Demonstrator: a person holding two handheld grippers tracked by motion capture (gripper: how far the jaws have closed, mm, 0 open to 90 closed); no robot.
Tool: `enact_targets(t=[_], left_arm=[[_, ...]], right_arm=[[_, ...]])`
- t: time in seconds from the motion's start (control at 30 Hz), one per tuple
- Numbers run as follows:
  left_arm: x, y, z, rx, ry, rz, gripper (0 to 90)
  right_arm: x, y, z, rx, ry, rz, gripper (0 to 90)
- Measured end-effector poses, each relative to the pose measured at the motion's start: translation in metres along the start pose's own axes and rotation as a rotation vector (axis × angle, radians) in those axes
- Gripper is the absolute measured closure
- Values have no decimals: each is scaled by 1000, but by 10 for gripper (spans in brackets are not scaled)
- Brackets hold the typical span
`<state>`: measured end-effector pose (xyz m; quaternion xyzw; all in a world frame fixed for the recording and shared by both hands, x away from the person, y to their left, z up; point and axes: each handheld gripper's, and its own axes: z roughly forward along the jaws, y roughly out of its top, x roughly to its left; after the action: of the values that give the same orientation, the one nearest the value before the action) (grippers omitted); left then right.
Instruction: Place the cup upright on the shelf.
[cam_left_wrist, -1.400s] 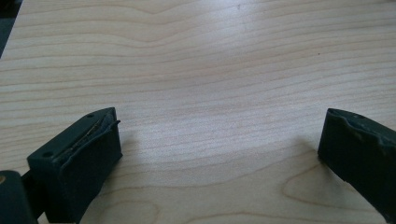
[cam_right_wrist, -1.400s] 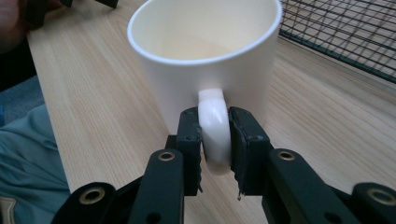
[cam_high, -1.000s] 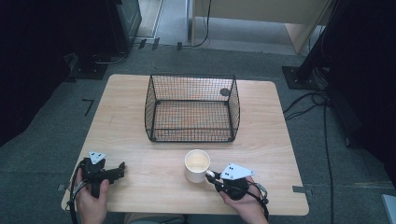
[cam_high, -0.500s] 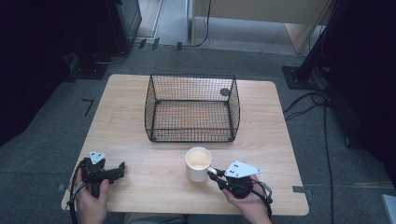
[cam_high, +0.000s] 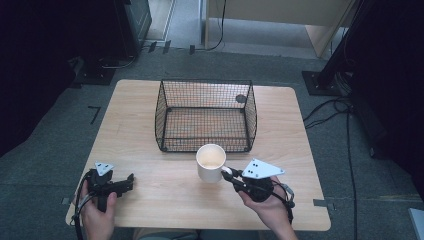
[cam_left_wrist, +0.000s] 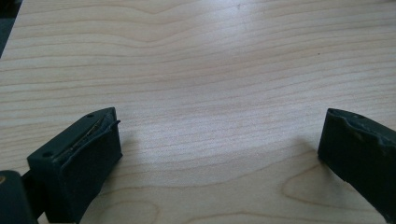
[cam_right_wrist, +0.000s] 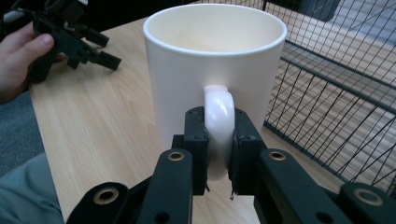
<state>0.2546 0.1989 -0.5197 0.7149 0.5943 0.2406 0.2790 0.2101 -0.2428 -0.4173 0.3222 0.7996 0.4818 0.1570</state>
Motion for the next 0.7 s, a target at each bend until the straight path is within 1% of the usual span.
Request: enact_targets(t=[0.13,0.2,0.23,0.27,0.33,0.43,0.5,0.53,0.57,0.63,0.7], left_arm=[[0,0,0,0,0,0,0],[0,0,0,0,0,0,0],[0,0,0,0,0,0,0],[0,0,0,0,0,0,0],[0,0,0,0,0,0,0],[0,0,0,-1,0,-2,0],[0,0,0,-2,0,-3,0],[0,0,0,-1,0,-2,0],[0,0,0,-2,0,-3,0],[0,0,0,-1,0,-2,0],[0,0,0,-1,0,-1,0]], right_arm=[[-2,12,-2,-17,-11,2,806],[-3,14,-2,-20,-15,5,806],[-4,19,-3,-33,-23,8,805],[-4,19,-3,-33,-23,8,805],[-6,25,-3,-43,-29,18,806],[-7,30,-2,-48,-37,18,806],[-11,38,0,-56,-48,19,806],[-11,38,0,-56,-48,19,806],[-14,42,1,-63,-60,28,806],[-15,44,2,-65,-67,27,806],[-20,49,4,-72,-77,45,806]])
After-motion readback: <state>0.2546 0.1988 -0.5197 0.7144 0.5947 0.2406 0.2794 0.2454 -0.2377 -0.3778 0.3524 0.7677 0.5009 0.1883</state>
